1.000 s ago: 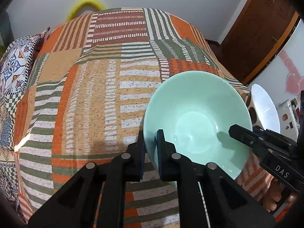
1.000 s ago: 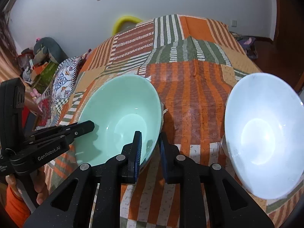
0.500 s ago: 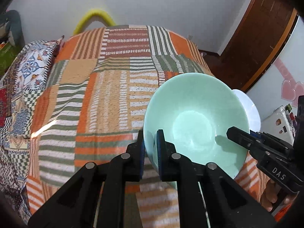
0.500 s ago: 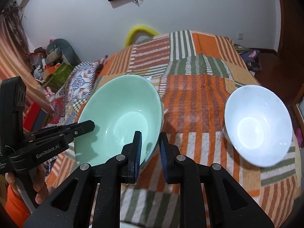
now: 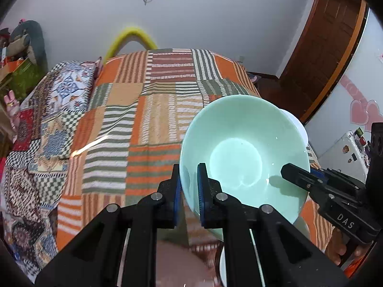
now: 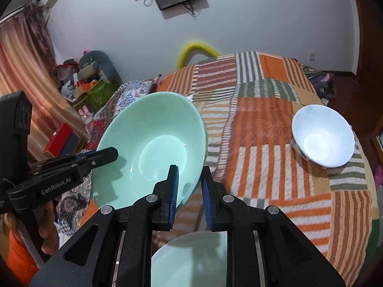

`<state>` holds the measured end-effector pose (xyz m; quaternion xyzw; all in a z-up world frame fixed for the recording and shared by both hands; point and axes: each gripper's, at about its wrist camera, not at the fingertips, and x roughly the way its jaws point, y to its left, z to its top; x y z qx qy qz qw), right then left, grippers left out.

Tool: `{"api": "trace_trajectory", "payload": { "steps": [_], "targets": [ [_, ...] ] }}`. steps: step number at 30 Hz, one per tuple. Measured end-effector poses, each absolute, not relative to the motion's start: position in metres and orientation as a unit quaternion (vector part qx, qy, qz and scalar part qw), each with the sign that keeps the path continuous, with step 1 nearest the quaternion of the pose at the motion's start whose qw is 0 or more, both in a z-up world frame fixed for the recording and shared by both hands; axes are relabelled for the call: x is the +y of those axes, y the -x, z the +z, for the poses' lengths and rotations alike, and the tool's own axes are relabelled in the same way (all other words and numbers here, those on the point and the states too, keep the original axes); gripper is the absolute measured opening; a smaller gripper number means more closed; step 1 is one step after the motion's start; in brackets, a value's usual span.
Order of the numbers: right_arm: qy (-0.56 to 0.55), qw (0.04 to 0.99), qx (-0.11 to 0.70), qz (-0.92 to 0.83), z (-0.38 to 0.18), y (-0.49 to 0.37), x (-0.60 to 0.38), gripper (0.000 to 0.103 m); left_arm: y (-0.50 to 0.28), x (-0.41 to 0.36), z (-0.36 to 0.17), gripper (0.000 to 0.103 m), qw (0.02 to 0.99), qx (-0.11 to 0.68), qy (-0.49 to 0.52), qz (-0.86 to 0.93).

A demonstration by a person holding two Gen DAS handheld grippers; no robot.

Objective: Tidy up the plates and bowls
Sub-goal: 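Lift the mint green bowl and lower it into the pink bowl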

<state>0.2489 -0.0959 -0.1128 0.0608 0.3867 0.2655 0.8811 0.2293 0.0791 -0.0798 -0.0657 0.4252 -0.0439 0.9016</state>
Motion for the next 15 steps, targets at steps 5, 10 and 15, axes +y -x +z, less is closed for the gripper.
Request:
{"api": "trace_trajectory", "payload": {
  "steps": [5,10,15],
  "targets": [
    [-0.06,0.876,0.383,0.287,-0.115,-0.226,-0.084,0.018,-0.191,0.089,-0.071,0.01,0.905,0.422,0.054,-0.023],
    [-0.055,0.868,0.383,0.312,-0.118,-0.207,-0.067,0.018,-0.156,0.105,-0.067,0.01,0.906,0.42,0.054,-0.002],
    [-0.049,0.857,0.39,0.333,-0.126,-0.195,-0.05,0.018,-0.128,0.122,-0.07,0.01,0.905,0.42,0.065,0.015]
  ]
}}
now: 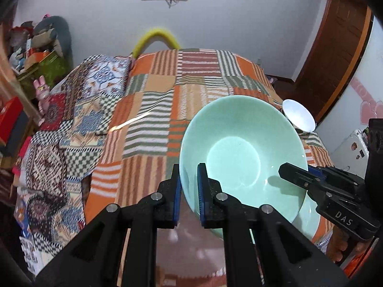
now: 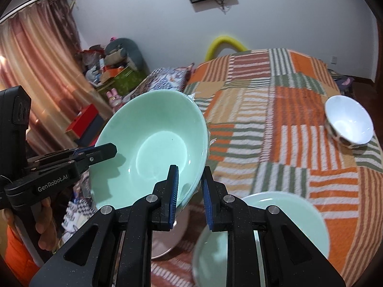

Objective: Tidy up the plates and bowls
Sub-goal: 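Lift the mint green bowl and lower it into the pink bowl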

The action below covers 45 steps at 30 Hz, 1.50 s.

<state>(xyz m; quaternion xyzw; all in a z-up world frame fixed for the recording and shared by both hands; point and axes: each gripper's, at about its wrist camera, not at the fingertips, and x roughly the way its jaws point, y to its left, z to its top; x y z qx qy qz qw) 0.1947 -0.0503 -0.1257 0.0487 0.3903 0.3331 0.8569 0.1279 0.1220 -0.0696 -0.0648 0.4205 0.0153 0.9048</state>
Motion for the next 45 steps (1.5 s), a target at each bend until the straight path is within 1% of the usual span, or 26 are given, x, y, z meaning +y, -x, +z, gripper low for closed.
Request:
{"api": "trace_trajectory", "payload": {
  "steps": [10,17,28,36,43,45],
  "targets": [
    [-0.025,0.837,0.418,0.353,-0.149,-0.178,-0.021,0.018,-0.099,0.143,-0.093,0.01,0.897,0.435,0.072,0.045],
    [-0.007,0.829,0.44,0.346,-0.166,-0.167,-0.01,0.018,-0.087,0.147,-0.122,0.011,0.887,0.452,0.07,0.059],
    [0.021,0.818,0.465,0.339,-0.187,-0.155,0.003,0.02,-0.077,0.156,-0.161,0.012,0.867,0.485,0.1,0.063],
    [0.036,0.814,0.474,0.333,-0.196,-0.153,0.008,0.02,-0.077,0.158,-0.177,0.012,0.858,0.498,0.103,0.068],
    [0.034,0.809,0.482,0.335,-0.201,-0.154,0.009,0.021,-0.08,0.153,-0.179,0.012,0.861,0.497,0.071,0.08],
    [0.034,0.809,0.48,0.337,-0.201,-0.153,0.01,0.021,-0.081,0.152,-0.179,0.014,0.862,0.496,0.062,0.082]
  ]
}}
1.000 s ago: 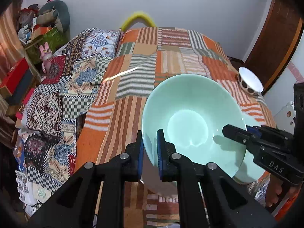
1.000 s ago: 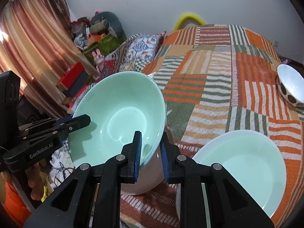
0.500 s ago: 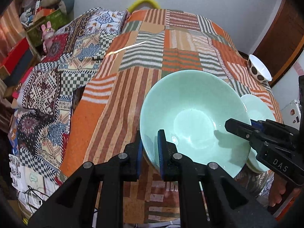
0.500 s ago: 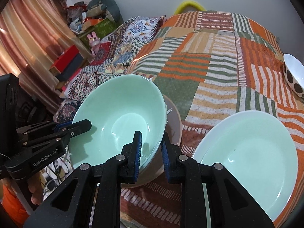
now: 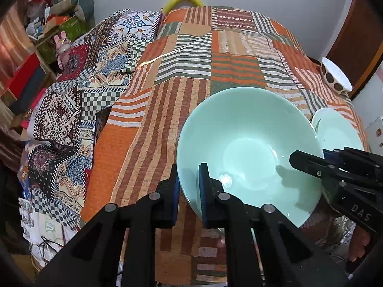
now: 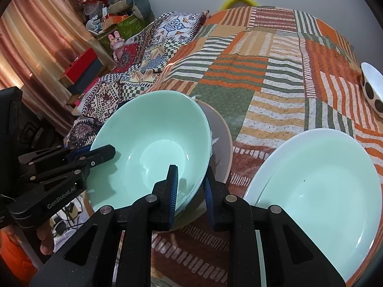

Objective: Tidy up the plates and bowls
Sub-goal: 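Lift the mint green bowl and lower it into the pink bowl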

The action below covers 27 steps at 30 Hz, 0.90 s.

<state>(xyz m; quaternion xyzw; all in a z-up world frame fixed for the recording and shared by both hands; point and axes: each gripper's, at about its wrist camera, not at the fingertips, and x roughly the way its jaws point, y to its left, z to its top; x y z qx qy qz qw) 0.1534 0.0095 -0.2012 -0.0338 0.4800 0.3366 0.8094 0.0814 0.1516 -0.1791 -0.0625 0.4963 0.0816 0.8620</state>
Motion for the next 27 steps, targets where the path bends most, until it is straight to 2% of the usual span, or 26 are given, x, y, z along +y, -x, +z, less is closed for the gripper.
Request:
{"api": "trace_trajectory", "payload": {
  "steps": [6,23,27],
  "targets": [
    [0.033,0.809,0.479,0.34,-0.2,-0.154,0.008,0.027,-0.089,0.155,-0.194,0.016,0.851,0.513,0.07,0.085],
    [0.058,0.809,0.475,0.341,-0.193,-0.156,0.005,0.028,-0.089,0.151,-0.192,0.017,0.858,0.504,0.059,0.084],
    [0.049,0.825,0.451,0.337,-0.181,-0.156,-0.005,0.037,-0.09,0.152,-0.187,0.017,0.862,0.496,0.059,0.081]
  ]
}}
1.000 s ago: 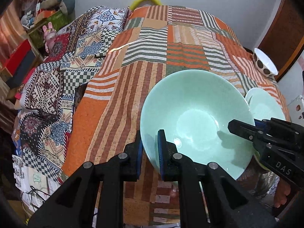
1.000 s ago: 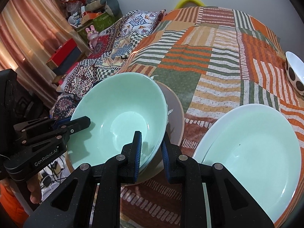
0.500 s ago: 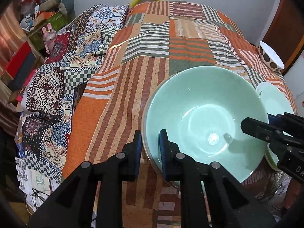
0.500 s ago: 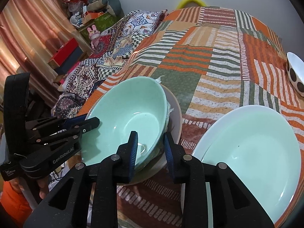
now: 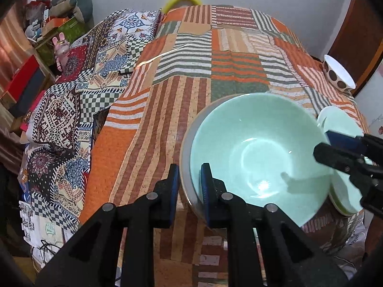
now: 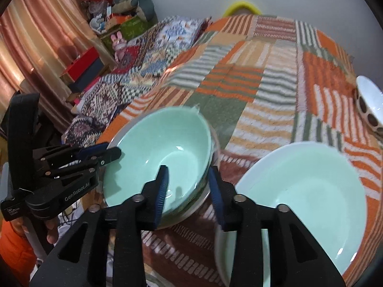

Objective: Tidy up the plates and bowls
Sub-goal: 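Lift the mint green bowl and lower it into the pink bowl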

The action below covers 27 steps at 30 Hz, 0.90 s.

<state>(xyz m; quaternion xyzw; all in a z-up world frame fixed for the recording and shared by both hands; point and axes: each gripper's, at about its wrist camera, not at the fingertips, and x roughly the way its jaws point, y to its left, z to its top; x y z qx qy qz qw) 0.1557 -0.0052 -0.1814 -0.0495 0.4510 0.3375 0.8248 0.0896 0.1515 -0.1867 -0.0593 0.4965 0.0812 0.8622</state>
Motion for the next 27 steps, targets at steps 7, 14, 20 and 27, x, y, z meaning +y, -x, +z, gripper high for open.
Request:
{"api": "trace_trajectory", "payload": {
  "steps": [7,14,20,27],
  "targets": [
    [0.044,0.827,0.442,0.344,-0.186,-0.153,-0.009,0.034,-0.09,0.152,-0.184,0.017,0.864,0.493,0.064,0.082],
    [0.052,0.825,0.445,0.344,-0.192,-0.151,-0.005,0.021,-0.09,0.152,-0.184,0.017,0.863,0.494,0.065,0.082],
    [0.059,0.826,0.445,0.341,-0.195,-0.152,-0.002,0.021,-0.089,0.154,-0.185,0.017,0.862,0.496,0.067,0.082],
    [0.041,0.827,0.443,0.345,-0.187,-0.159,-0.013,0.021,-0.088,0.15,-0.164,0.017,0.87,0.484,0.056,0.075]
  ]
}}
